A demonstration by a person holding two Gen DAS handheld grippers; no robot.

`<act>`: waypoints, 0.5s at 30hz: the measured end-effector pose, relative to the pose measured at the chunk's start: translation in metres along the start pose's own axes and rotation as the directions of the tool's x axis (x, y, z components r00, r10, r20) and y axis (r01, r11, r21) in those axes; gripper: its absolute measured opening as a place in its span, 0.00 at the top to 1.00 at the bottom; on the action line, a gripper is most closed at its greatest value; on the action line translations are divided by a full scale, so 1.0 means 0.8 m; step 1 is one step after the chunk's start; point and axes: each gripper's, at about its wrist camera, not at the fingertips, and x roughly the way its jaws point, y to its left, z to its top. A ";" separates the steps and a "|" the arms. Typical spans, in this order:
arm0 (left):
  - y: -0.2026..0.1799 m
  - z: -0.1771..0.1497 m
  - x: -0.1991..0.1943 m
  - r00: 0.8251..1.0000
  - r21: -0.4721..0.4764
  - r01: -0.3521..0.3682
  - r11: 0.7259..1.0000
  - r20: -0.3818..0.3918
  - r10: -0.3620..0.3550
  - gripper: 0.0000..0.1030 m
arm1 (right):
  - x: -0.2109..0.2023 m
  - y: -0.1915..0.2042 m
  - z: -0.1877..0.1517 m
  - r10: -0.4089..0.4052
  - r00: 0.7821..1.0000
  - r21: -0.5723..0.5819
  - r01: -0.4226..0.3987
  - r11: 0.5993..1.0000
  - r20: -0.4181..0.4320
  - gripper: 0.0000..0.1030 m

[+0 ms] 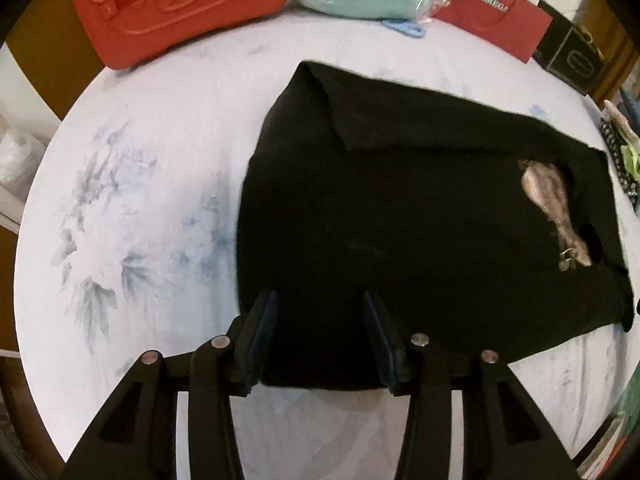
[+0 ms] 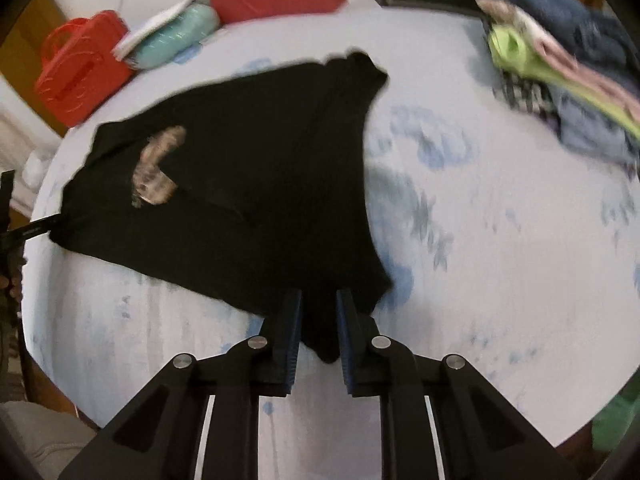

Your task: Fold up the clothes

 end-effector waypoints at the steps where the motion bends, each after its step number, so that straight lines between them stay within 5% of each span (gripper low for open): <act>1: -0.010 -0.002 -0.007 1.000 -0.010 0.018 1.000 0.010 -0.018 0.56 | -0.004 -0.001 0.008 0.009 1.000 -0.017 -0.008 1.000 0.010 0.83; 9: -0.133 -0.009 -0.038 0.992 -0.108 0.092 0.990 0.098 -0.081 0.45 | 0.005 -0.015 0.087 0.105 0.994 -0.266 -0.105 0.958 -0.013 0.82; 15: -0.246 -0.030 -0.037 0.990 -0.373 0.073 0.925 0.138 -0.023 0.42 | 0.032 -0.045 0.152 0.217 0.976 -0.550 -0.184 0.815 -0.005 0.59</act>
